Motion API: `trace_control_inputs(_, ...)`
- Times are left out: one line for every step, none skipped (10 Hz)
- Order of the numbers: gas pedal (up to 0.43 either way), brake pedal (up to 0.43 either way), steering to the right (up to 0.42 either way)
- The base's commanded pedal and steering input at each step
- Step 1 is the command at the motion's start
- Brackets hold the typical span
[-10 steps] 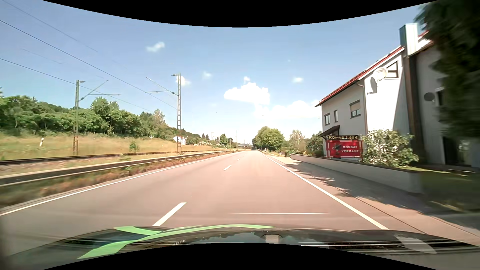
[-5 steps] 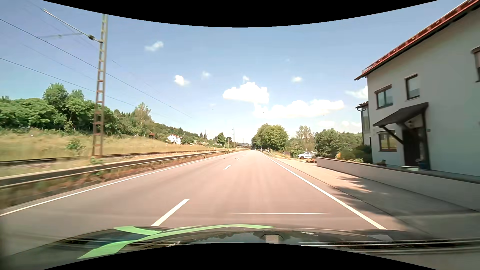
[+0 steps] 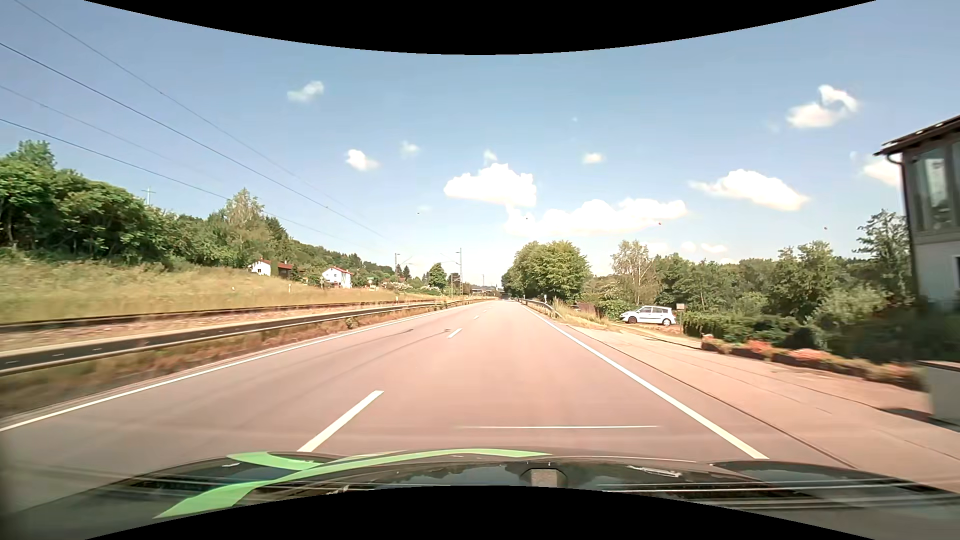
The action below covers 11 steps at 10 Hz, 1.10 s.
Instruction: Follow the waypoints while adhering to traffic rules and regulations
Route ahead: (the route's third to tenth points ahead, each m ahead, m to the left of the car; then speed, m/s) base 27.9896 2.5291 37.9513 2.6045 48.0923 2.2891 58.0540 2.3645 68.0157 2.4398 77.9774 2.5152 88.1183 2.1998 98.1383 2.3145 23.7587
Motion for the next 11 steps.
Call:
trace_control_inputs(0.268,0.000,-0.001)
trace_control_inputs(0.268,0.000,-0.001)
trace_control_inputs(0.268,0.000,-0.001)
trace_control_inputs(0.260,0.000,-0.001)
trace_control_inputs(0.248,0.000,-0.001)
trace_control_inputs(0.240,0.000,-0.001)
trace_control_inputs(0.240,0.000,-0.001)
trace_control_inputs(0.248,0.000,-0.001)
trace_control_inputs(0.248,0.000,-0.001)
trace_control_inputs(0.260,0.000,-0.001)
trace_control_inputs(0.268,0.000,-0.001)
